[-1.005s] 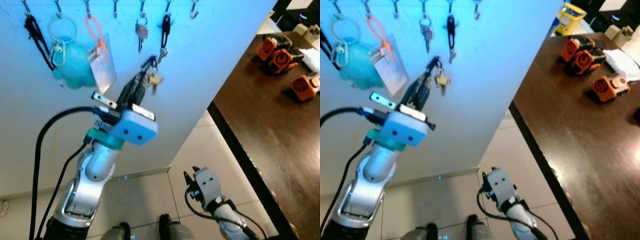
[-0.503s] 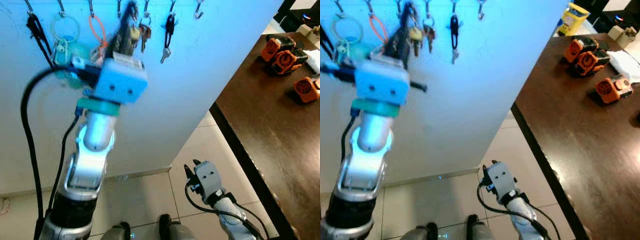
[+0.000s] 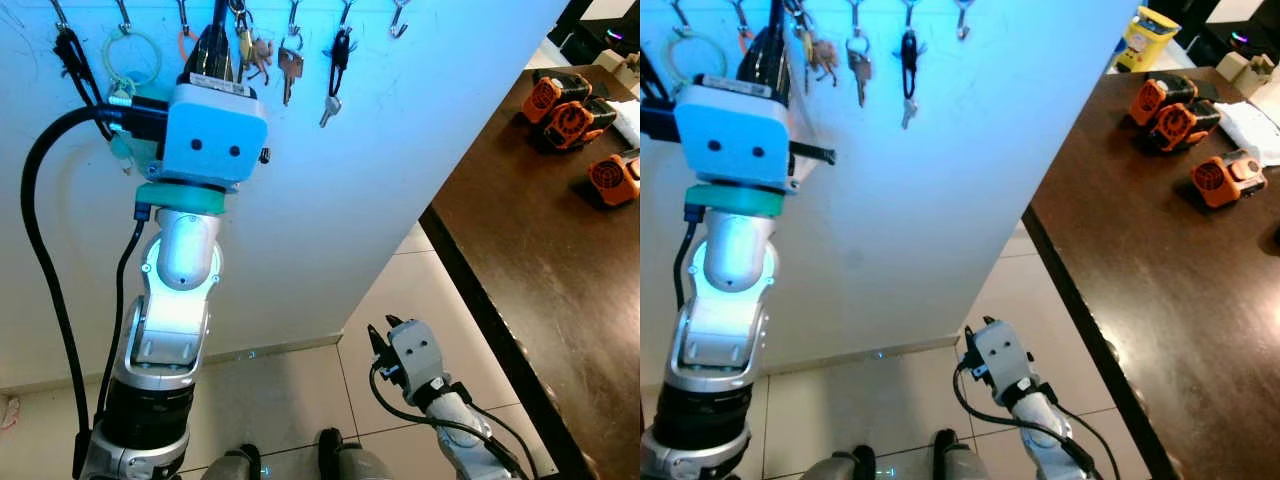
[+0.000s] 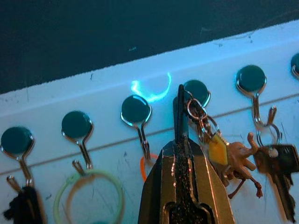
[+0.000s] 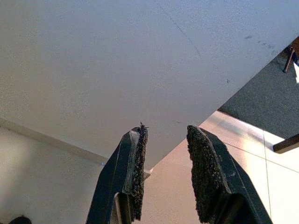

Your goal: Hang keys on a hook

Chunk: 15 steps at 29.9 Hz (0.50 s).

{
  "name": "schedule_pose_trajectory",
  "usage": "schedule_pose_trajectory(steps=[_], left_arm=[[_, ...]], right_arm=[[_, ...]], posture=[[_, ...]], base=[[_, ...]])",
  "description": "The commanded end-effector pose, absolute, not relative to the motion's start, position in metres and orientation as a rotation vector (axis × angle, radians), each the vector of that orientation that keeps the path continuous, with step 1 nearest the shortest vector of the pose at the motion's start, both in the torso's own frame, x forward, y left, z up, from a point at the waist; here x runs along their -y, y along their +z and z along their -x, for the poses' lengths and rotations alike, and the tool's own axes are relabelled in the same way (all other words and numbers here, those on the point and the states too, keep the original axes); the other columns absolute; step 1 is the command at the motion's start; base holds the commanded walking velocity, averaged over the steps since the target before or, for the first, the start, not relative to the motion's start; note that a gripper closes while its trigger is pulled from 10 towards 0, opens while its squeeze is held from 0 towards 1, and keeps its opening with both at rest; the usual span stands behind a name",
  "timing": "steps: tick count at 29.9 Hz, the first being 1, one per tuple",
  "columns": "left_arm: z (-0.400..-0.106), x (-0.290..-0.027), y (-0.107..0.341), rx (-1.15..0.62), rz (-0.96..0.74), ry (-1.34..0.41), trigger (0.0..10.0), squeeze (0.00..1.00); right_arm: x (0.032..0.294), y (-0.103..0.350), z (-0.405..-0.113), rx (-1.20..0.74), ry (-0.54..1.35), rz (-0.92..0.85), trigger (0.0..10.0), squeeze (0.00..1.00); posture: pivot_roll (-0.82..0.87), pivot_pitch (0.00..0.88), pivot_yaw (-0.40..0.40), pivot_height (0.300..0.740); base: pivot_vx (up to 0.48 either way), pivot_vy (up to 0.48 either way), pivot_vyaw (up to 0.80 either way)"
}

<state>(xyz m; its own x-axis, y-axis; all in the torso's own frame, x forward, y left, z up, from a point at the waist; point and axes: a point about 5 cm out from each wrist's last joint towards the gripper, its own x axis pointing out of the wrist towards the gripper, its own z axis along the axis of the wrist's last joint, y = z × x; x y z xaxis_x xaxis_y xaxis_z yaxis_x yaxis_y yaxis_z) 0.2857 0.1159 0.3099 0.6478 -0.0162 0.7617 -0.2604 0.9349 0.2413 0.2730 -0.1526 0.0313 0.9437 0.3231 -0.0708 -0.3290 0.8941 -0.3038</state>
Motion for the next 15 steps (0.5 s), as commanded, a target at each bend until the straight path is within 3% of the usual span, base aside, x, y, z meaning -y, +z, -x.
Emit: schedule_pose_trajectory(steps=[1,15], left_arm=[[-0.285,-0.117,0.305,0.837,-0.335,0.144,10.0,0.0],[-0.305,-0.129,0.281,0.623,-0.26,0.184,10.0,0.0]], right_arm=[[0.157,0.023,-0.267,-0.055,0.33,0.319,10.0,0.0],[0.157,0.023,-0.267,-0.056,0.335,0.328,10.0,0.0]], posture=[[-0.04,0.166,-0.032,0.74],[-0.05,0.159,-0.032,0.74]], base=[[0.0,0.0,0.0],[0.0,0.0,0.0]])
